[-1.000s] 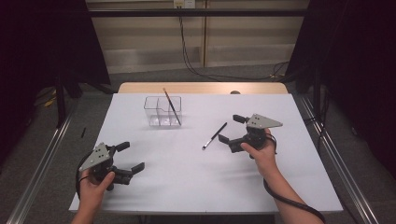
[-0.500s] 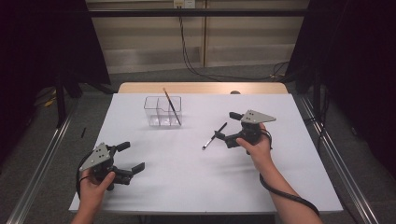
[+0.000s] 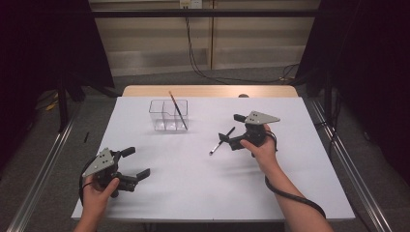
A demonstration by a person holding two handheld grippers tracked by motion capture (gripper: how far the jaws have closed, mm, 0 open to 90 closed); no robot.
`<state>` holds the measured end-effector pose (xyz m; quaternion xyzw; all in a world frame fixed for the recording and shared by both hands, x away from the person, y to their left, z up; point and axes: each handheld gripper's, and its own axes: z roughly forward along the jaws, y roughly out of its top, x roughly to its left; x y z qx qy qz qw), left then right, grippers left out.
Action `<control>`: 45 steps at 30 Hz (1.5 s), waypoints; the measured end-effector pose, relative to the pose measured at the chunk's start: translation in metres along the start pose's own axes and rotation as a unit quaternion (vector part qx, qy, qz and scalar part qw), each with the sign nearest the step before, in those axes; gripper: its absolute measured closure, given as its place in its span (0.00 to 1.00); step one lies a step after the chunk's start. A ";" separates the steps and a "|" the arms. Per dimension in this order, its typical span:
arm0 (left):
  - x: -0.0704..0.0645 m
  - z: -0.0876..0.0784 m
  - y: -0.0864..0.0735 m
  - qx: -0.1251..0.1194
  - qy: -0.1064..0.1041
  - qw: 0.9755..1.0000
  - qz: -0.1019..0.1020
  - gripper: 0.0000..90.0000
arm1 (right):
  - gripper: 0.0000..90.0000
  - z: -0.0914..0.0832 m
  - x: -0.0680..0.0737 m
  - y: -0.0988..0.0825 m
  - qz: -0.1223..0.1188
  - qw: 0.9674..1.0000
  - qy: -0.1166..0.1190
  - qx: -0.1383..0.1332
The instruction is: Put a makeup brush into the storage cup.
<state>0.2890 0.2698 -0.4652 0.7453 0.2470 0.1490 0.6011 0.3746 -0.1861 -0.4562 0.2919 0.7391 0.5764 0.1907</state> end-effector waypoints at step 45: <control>0.000 0.001 -0.001 0.003 -0.004 1.000 -0.006 0.00 | 0.00 0.046 -0.013 0.012 -0.033 0.951 0.087 0.296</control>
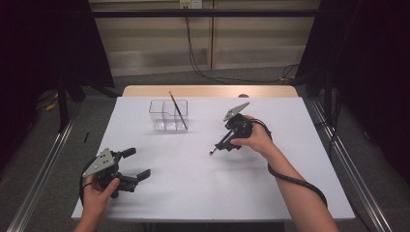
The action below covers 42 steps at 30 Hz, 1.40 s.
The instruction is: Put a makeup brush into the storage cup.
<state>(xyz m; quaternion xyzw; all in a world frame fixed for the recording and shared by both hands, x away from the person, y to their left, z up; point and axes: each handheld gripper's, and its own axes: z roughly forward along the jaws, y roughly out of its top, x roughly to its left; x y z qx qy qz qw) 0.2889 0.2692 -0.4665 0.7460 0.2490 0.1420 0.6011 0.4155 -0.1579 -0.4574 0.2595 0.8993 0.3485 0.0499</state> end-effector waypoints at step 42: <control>0.000 -0.001 0.001 0.000 -0.003 1.000 0.001 0.00 | 0.02 0.027 0.001 0.006 -0.080 0.989 0.002 0.124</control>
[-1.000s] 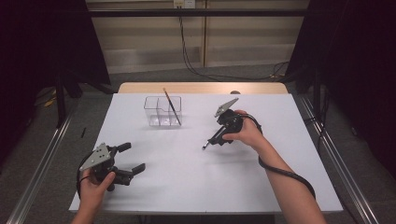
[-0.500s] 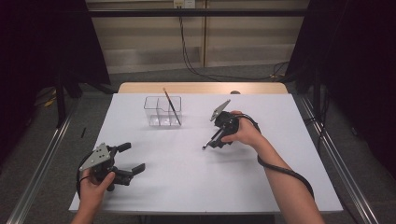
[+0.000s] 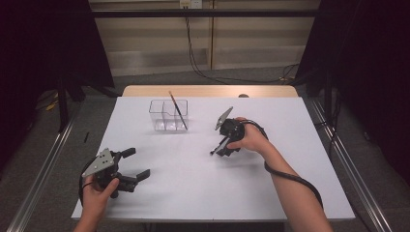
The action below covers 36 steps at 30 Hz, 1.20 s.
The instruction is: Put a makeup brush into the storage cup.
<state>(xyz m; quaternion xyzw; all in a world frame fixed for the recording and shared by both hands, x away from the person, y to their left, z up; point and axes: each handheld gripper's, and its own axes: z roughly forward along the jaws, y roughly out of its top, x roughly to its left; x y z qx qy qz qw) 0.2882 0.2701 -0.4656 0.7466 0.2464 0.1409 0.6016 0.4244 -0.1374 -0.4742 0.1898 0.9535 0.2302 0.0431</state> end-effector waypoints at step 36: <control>-0.001 -0.002 0.001 -0.004 0.001 1.000 -0.001 0.00 | 0.93 -0.031 0.001 -0.019 0.054 0.996 0.034 0.068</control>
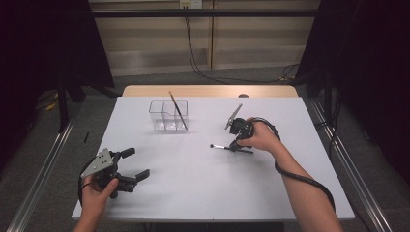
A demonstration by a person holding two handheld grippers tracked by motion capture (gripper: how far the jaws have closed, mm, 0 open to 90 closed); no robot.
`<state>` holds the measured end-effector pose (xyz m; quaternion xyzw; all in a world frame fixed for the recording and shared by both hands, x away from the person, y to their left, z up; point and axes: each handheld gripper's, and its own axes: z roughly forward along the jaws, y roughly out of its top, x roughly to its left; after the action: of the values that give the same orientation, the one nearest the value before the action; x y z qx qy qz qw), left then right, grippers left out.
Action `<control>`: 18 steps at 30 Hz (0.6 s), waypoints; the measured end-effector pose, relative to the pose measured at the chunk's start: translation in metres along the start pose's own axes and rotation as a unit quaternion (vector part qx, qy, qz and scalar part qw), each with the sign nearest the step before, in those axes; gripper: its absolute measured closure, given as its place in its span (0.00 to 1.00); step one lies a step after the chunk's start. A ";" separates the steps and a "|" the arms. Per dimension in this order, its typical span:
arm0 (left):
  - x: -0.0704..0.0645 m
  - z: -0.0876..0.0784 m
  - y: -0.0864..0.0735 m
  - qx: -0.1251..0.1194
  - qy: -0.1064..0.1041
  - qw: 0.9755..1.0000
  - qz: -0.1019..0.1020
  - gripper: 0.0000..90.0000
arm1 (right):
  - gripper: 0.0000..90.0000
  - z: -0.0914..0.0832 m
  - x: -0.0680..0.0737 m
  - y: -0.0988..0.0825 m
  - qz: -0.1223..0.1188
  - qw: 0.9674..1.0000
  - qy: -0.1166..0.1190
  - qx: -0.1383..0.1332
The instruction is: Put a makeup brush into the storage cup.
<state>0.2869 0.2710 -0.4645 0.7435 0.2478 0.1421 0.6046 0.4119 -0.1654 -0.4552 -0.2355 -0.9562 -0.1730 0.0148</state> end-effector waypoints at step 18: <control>0.001 -0.001 0.001 0.003 0.002 1.000 0.003 0.01 | 0.90 -0.007 0.004 -0.012 0.005 0.999 -0.017 0.028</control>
<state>0.2873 0.2719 -0.4639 0.7462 0.2468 0.1447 0.6011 0.4021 -0.1762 -0.4524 -0.2429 -0.9596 -0.1419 0.0062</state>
